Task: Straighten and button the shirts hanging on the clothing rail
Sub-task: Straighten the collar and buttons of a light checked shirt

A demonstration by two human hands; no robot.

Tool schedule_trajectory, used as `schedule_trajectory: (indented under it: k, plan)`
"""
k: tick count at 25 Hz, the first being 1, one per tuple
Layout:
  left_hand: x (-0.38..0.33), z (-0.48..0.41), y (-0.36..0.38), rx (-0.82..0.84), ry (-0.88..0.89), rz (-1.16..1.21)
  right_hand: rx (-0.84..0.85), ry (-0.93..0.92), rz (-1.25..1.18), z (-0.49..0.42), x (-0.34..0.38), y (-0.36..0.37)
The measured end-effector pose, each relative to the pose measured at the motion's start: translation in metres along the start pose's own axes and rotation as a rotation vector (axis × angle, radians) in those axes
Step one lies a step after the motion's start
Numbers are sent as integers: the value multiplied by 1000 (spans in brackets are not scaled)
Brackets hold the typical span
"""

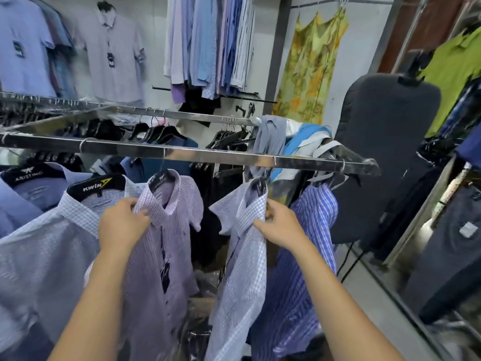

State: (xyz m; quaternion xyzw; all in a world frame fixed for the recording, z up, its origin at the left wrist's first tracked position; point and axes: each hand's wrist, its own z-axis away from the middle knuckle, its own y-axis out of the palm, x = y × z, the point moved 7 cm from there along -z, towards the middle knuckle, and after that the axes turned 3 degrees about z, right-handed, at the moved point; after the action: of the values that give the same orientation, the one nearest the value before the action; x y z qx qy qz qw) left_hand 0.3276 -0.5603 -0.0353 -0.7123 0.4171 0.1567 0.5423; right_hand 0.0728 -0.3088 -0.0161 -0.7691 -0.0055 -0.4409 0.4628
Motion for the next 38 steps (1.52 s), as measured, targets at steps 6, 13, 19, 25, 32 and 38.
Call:
schedule_trajectory:
  k: [6, 13, 19, 25, 32, 38]
  plan:
    - [-45, 32, -12, -336, 56, 85, 77, -28, 107, -4, -16, -30]
    - [-103, 46, 24, -324, 206, 113, 128, -75, 70, -1, -22, -18]
    - [-137, 50, 44, -102, 274, 152, 57, -181, -45, -11, -15, -28]
    - [-159, 43, 76, 215, 288, 156, 235, -266, 25, -26, -15, -17]
    - [-150, 34, 103, 412, 202, 117, 192, -192, -138, -40, -23, -21]
    - [-164, 29, 108, 441, 215, 139, 182, -45, -56, -53, -32, -7]
